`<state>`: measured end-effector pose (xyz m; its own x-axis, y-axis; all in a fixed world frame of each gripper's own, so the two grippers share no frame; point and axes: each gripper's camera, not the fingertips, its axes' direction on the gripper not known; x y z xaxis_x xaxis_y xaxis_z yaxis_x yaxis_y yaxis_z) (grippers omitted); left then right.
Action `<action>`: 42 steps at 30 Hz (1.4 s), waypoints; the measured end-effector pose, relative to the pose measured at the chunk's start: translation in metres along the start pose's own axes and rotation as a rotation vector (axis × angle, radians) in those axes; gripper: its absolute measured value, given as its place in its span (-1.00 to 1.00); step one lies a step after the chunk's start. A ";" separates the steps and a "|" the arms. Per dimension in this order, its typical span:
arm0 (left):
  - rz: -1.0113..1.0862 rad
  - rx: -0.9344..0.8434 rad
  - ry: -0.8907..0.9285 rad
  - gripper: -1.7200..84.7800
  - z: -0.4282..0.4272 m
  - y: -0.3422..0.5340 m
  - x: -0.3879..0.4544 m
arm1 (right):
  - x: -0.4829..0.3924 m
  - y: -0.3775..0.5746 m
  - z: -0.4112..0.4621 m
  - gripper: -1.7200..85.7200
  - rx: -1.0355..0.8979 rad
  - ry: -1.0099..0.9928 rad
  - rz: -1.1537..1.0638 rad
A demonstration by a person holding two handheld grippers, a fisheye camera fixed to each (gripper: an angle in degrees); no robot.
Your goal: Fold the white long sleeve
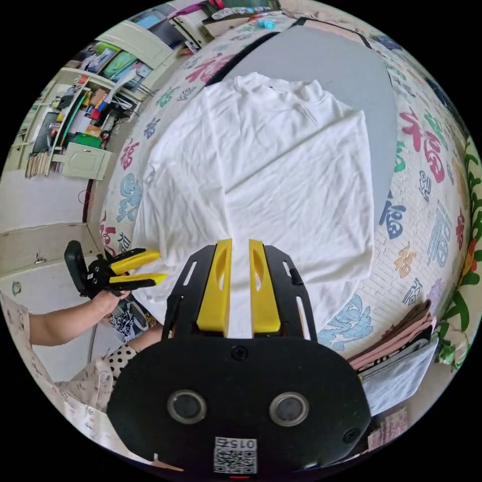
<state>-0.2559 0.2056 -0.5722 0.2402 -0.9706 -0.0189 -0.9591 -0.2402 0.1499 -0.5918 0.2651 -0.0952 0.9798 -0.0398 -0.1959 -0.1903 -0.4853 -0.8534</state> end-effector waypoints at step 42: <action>0.764 0.076 -0.204 -0.94 -0.101 -0.056 0.272 | 0.199 0.258 -0.181 -0.87 -0.067 -0.825 0.567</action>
<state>-0.1222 -0.0430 -0.4856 -0.5138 -0.8495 -0.1196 -0.8566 0.5003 0.1263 -0.4347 -0.0256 -0.2668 0.3917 0.3254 -0.8606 -0.5870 -0.6319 -0.5061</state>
